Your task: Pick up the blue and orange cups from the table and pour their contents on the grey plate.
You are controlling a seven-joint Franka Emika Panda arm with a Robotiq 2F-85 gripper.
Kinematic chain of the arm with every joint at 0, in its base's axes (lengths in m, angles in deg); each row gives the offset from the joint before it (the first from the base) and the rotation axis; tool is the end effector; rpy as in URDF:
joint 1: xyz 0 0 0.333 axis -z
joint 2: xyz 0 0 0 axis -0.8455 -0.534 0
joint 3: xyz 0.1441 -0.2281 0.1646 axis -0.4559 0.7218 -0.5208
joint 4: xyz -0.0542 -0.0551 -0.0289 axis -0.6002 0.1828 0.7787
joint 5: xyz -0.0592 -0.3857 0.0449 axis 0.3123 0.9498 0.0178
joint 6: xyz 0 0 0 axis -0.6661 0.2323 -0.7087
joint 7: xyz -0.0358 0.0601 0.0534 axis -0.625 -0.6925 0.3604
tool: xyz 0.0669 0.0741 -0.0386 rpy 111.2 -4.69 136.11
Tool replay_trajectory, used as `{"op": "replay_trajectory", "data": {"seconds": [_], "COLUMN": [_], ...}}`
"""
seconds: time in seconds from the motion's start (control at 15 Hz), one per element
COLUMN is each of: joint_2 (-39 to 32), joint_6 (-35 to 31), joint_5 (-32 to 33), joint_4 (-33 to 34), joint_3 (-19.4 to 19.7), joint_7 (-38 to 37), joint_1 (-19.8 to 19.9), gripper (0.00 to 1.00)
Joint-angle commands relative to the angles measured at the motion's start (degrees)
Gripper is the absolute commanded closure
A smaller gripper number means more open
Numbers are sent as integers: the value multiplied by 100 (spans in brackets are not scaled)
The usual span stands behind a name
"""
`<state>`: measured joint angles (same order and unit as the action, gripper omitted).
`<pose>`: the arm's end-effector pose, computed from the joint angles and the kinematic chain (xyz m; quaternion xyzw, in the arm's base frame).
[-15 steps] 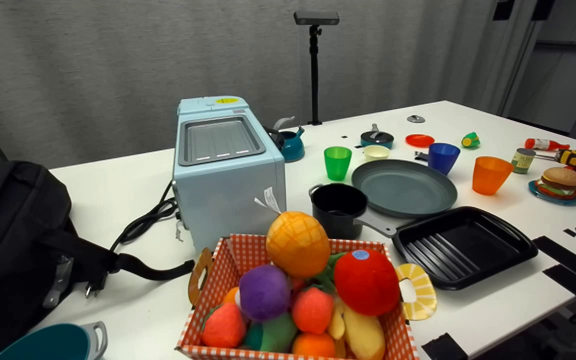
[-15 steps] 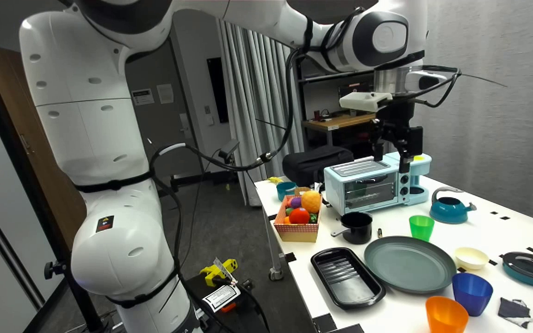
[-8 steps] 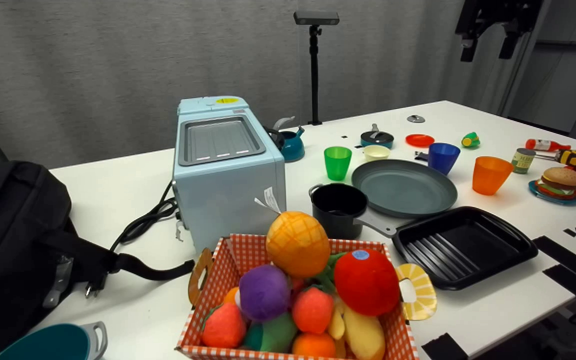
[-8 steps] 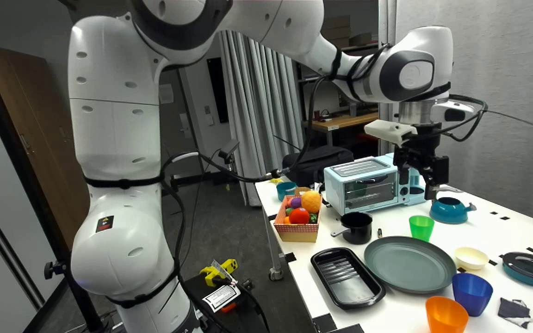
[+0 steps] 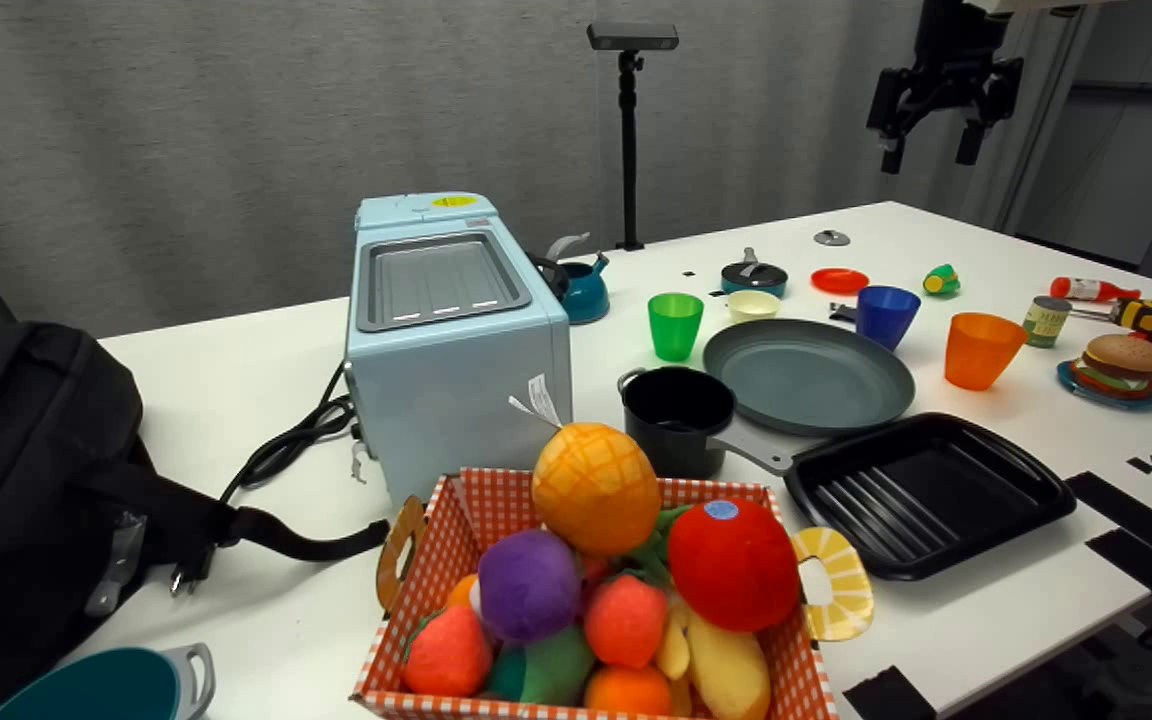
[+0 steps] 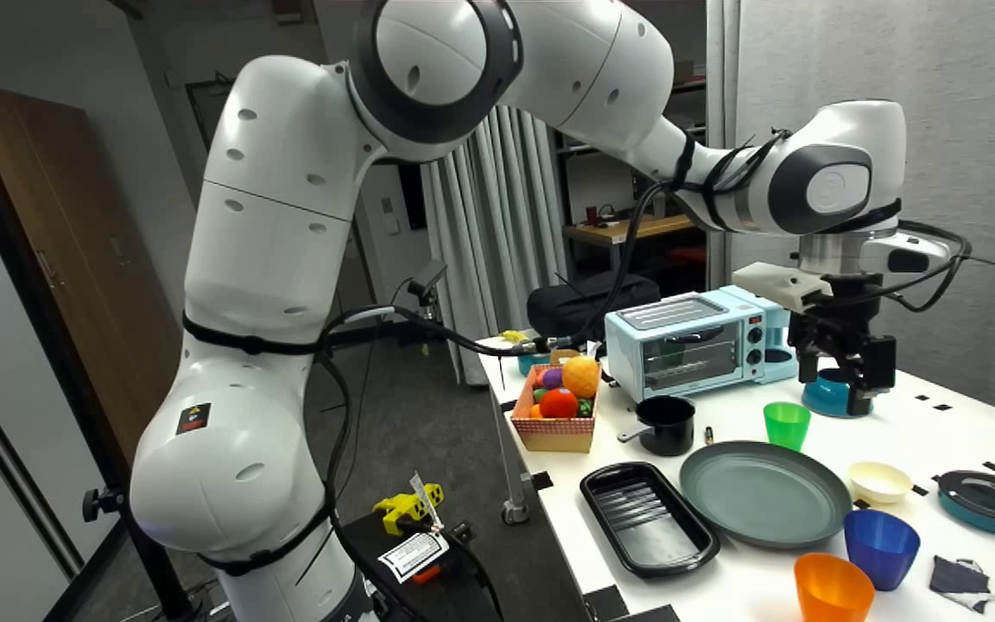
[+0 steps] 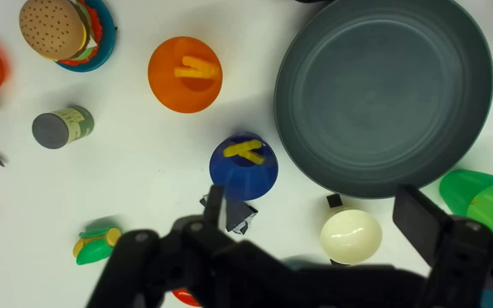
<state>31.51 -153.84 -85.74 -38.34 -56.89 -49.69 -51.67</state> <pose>0.6497 -0.1605 0.3295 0.9672 -0.2528 -0.0103 0.0203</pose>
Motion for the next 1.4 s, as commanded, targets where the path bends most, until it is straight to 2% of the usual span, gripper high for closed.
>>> {"op": "replay_trajectory", "data": {"seconds": [0.0,0.4,0.87,1.33], "joint_2": [-596,-1252,-1819,-2278], "joint_6": [-5,-141,-559,-624], "joint_5": [-36,-62,-11,25], "joint_4": [652,1127,1406,1692], "joint_3": [10,6,46,188], "joint_7": [-116,-121,-165,-249], "joint_1": [109,216,186,214], "gripper": [0,0,0,0]}}
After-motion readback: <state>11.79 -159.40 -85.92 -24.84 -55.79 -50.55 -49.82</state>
